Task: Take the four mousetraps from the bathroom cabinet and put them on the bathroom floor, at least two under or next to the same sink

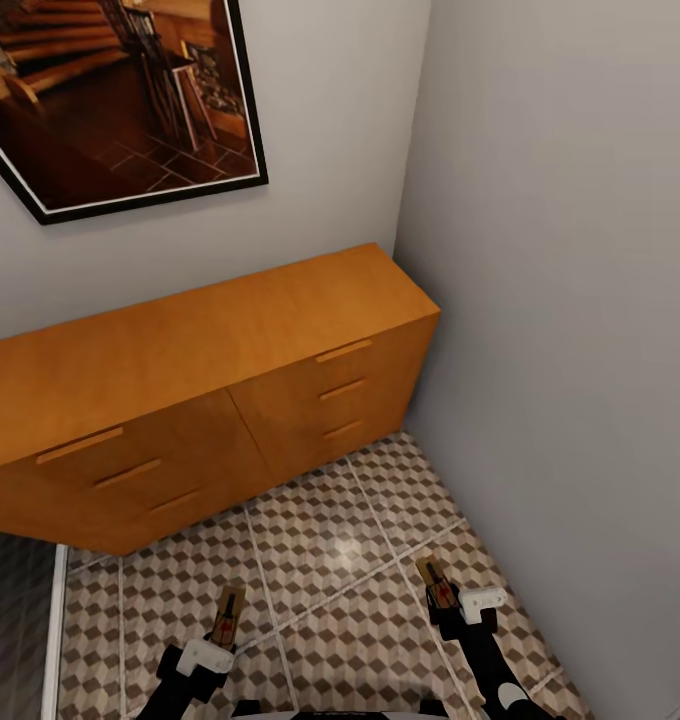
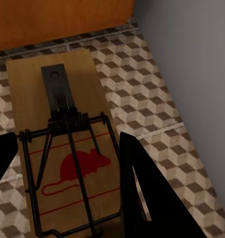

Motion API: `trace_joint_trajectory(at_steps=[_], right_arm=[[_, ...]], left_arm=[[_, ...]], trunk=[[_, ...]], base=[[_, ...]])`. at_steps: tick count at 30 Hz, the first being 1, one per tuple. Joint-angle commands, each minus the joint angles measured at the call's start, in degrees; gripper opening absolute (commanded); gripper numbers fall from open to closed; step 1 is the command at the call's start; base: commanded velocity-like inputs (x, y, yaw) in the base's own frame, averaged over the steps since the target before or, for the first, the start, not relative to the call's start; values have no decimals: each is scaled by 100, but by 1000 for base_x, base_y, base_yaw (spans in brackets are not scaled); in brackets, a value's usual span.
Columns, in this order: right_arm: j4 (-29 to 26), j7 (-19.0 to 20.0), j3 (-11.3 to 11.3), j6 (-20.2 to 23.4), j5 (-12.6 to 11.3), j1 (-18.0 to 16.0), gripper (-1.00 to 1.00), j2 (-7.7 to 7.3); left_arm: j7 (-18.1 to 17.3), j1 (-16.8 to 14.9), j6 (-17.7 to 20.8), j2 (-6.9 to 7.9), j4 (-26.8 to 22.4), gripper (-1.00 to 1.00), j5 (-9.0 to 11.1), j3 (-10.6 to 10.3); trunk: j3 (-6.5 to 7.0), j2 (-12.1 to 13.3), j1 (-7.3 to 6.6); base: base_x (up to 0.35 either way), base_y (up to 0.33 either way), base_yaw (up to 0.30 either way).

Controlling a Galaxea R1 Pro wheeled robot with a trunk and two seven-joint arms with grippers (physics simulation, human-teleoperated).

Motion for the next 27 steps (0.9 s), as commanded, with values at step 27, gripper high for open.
trace_joint_trajectory(at_steps=[27], right_arm=[[62,-45,32,-21,22,-4,-100,4]], left_arm=[[15,-4,-31,-5,20,-100,22,-50]], trunk=[[128,-9,2]], base=[[-2,0,0]])
